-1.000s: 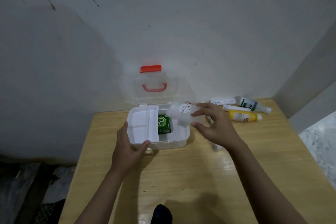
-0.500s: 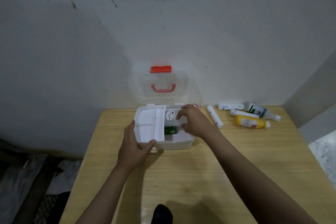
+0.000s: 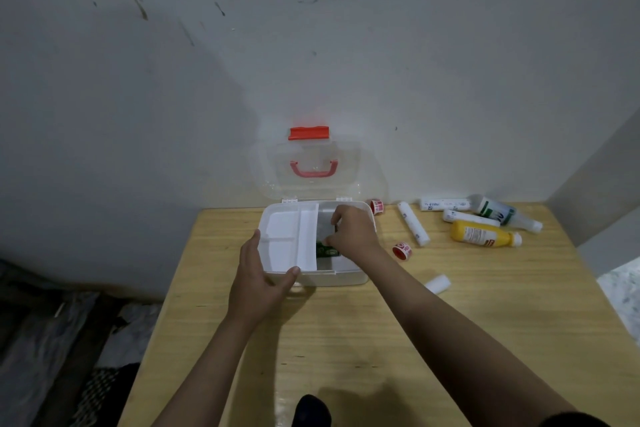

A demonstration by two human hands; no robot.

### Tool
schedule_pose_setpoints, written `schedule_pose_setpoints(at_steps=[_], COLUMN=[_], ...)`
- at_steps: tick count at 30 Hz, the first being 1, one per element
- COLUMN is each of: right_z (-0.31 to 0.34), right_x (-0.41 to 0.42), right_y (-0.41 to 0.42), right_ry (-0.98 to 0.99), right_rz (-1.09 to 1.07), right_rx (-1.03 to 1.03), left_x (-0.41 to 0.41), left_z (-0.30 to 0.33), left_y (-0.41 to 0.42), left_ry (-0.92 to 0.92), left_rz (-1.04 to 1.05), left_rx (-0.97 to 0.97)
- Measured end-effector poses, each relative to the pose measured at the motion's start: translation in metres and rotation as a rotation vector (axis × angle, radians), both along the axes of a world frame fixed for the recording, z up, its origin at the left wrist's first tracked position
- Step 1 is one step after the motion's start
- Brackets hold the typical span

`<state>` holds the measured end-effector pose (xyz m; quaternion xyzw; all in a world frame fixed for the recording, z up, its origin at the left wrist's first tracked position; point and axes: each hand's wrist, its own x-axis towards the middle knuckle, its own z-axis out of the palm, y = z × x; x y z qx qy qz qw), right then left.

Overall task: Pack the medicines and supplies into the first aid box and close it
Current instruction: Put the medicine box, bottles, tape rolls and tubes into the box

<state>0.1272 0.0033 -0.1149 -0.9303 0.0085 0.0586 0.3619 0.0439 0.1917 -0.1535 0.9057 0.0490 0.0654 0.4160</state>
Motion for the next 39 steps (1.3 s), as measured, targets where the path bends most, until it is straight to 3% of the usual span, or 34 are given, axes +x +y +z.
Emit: schedule_pose_setpoints(at_steps=[6, 17, 22, 27, 30, 33, 37, 39], right_z=[-0.003, -0.006, 0.007, 0.017, 0.008, -0.011, -0.032, -0.04], right_x=[0.0, 0.0, -0.009, -0.016, -0.016, -0.012, -0.013, -0.017], right_y=[0.003, -0.004, -0.014, -0.052, -0.084, -0.121, -0.168, -0.185], right_ry=[0.164, 0.176, 0.086, -0.142, -0.225, -0.208, -0.055, 0.044], right_rz=[-0.121, -0.069, 0.017, -0.167, -0.255, -0.322, -0.374, -0.435], right_rx=[0.281, 0.285, 0.275, 0.469, 0.374, 0.13, -0.315, -0.44], left_x=[0.0, 0.0, 0.001, 0.001, 0.001, 0.001, 0.0, 0.001], left_z=[0.0, -0.001, -0.001, -0.002, -0.003, -0.003, -0.004, -0.005], left_y=[0.0, 0.001, 0.0, 0.0, 0.001, 0.0, -0.002, -0.001], left_ry=[-0.009, -0.01, -0.01, -0.014, -0.009, -0.005, -0.01, -0.016], left_rz=[0.002, 0.003, 0.014, 0.015, 0.017, 0.021, 0.038, 0.039], left_rx=[0.0, -0.023, -0.02, -0.045, -0.043, -0.044, -0.048, -0.047])
